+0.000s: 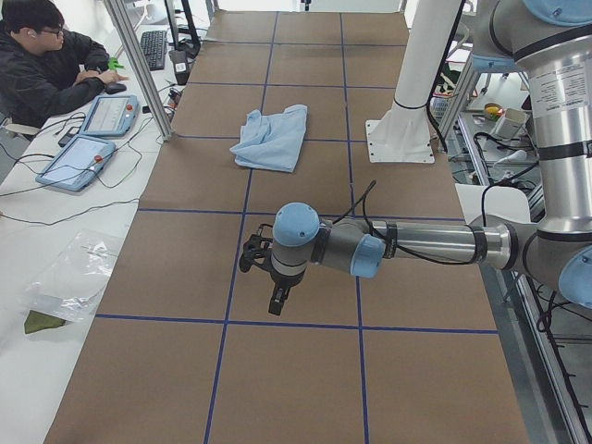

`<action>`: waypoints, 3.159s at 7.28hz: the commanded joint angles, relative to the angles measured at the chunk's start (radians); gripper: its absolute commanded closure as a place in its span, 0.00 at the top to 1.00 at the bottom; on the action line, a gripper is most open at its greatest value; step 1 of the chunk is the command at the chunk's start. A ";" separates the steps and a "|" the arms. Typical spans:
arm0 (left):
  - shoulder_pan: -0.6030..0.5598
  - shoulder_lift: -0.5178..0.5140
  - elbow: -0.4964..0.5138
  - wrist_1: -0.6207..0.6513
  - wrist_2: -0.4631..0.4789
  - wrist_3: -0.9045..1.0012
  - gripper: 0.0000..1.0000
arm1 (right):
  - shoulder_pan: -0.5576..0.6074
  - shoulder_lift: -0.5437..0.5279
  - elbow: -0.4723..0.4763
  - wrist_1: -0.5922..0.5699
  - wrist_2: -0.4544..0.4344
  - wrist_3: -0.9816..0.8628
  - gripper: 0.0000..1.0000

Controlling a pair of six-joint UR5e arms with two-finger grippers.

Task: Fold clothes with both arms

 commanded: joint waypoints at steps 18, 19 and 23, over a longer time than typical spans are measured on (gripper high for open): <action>-0.056 0.005 0.019 0.111 0.029 0.053 1.00 | -0.018 0.016 0.014 0.008 -0.050 0.126 1.00; -0.056 0.005 0.023 0.109 0.029 0.053 1.00 | -0.018 0.016 0.021 0.008 -0.050 0.126 1.00; -0.056 0.006 0.025 0.109 0.031 0.053 1.00 | -0.025 0.016 0.024 0.006 -0.049 0.126 1.00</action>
